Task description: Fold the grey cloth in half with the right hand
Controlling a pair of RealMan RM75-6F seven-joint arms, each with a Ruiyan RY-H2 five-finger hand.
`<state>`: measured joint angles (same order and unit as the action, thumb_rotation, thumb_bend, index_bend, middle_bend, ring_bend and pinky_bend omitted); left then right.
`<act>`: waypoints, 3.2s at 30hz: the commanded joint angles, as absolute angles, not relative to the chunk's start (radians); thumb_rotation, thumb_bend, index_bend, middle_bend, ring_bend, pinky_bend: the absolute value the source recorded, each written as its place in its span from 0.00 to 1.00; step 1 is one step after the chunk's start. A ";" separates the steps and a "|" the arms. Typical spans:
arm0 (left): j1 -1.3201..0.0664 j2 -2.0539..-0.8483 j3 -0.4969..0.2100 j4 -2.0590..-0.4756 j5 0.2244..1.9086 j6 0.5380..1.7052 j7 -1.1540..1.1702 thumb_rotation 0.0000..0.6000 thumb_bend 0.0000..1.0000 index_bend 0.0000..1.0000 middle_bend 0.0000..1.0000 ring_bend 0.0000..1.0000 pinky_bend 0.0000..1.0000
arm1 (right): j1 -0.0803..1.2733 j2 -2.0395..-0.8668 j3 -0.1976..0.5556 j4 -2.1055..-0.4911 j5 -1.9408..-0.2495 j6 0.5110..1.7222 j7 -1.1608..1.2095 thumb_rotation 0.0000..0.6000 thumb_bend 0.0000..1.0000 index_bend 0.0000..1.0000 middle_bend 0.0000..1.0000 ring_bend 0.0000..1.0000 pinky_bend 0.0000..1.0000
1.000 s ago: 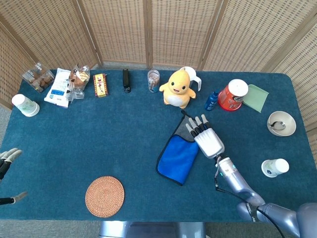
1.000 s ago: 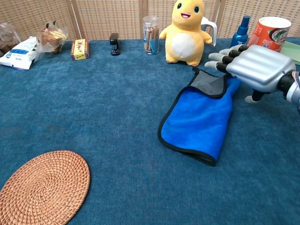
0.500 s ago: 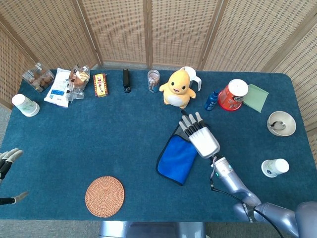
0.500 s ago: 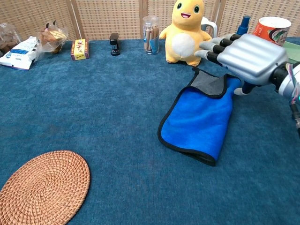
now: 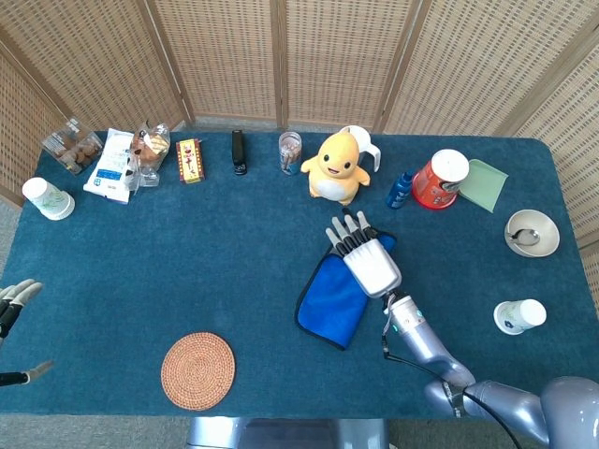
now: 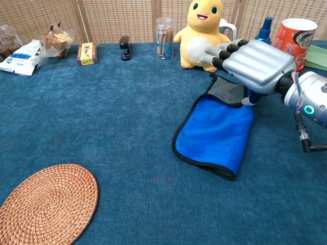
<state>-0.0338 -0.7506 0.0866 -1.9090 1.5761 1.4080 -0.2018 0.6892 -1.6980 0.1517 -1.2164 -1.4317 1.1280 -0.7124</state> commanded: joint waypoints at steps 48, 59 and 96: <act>-0.041 -0.747 0.084 -1.899 1.563 1.392 -0.233 1.00 0.12 0.00 0.00 0.00 0.00 | 0.750 -1.836 0.236 -1.049 -1.322 1.120 -0.686 1.00 0.00 0.00 0.00 0.00 0.18; -0.044 -0.745 0.083 -1.893 1.559 1.385 -0.245 1.00 0.12 0.00 0.00 0.00 0.00 | 0.776 -1.858 0.258 -1.002 -1.292 1.114 -0.703 1.00 0.00 0.00 0.00 0.00 0.18; -0.061 -0.744 0.078 -1.874 1.536 1.348 -0.279 1.00 0.12 0.00 0.00 0.00 0.00 | 0.890 -1.987 0.351 -0.837 -1.244 1.209 -0.730 1.00 0.00 0.00 0.00 0.00 0.18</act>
